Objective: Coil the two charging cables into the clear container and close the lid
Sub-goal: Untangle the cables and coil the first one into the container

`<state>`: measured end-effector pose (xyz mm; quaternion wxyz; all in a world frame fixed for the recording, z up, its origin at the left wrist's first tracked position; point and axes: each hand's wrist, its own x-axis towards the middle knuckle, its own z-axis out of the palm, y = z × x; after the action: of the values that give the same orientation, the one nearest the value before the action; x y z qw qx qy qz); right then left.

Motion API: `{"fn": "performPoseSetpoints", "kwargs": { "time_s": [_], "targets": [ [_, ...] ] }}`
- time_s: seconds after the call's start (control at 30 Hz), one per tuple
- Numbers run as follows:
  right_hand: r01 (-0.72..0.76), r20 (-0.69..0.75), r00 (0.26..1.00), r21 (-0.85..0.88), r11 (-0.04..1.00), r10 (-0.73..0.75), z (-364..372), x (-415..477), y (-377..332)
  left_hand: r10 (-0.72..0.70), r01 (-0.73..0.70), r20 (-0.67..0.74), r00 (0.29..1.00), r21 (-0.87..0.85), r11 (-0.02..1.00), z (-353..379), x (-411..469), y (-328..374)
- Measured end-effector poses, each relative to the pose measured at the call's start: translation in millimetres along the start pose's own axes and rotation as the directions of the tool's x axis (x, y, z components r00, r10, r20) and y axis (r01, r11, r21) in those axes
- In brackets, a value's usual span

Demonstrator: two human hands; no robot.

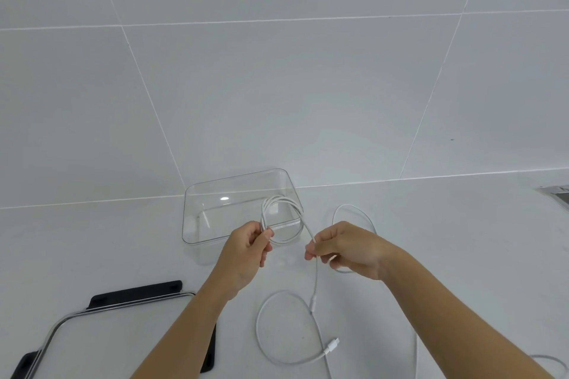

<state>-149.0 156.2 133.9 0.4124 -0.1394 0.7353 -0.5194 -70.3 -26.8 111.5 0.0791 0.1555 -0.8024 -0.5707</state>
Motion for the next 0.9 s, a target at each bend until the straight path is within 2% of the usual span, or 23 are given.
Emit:
{"fn": "performPoseSetpoints", "kwargs": {
  "time_s": [0.1, 0.17, 0.27, 0.33, 0.4, 0.53, 0.63, 0.77, 0.9],
  "targets": [
    [0.017, 0.07, 0.997, 0.196, 0.98, -0.031, -4, -1, 1, -0.029, 0.028, -0.03, 0.999, -0.031, 0.999, 4, 0, -3],
    [0.051, 0.04, 0.997, 0.243, 0.969, -0.063, -4, -1, 1, -0.057, 0.055, -0.036, 0.998, -0.042, 0.998, 6, 1, -3],
    [0.138, -0.123, 0.983, -0.016, 0.99, -0.139, -2, 1, 4, -0.11, 0.108, -0.019, 0.994, -0.063, 0.992, 5, 2, -2],
    [0.15, -0.258, 0.945, -0.199, 0.969, -0.199, -2, 5, 7, -0.169, 0.169, 0.013, 0.986, -0.128, 0.977, 4, 2, -3],
    [0.161, -0.366, 0.894, -0.274, 0.948, -0.258, 0, 9, 10, -0.235, 0.242, 0.055, 0.97, -0.229, 0.943, 3, 2, -4],
    [0.206, -0.491, 0.839, -0.112, 0.972, -0.235, 10, 16, 18, -0.302, 0.344, 0.166, 0.939, -0.408, 0.846, 5, 0, -3],
    [0.253, -0.509, 0.835, 0.016, 0.967, -0.21, 16, 18, 23, -0.327, 0.388, 0.211, 0.921, -0.466, 0.795, 7, -2, -1],
    [0.393, -0.519, 0.826, 0.25, 0.885, -0.22, 24, 20, 22, -0.362, 0.443, 0.26, 0.895, -0.425, 0.789, 11, -5, 0],
    [0.456, -0.484, 0.846, 0.439, 0.774, -0.224, 30, 21, 21, -0.38, 0.438, 0.224, 0.897, -0.342, 0.831, 15, -6, 1]
  ]
}}
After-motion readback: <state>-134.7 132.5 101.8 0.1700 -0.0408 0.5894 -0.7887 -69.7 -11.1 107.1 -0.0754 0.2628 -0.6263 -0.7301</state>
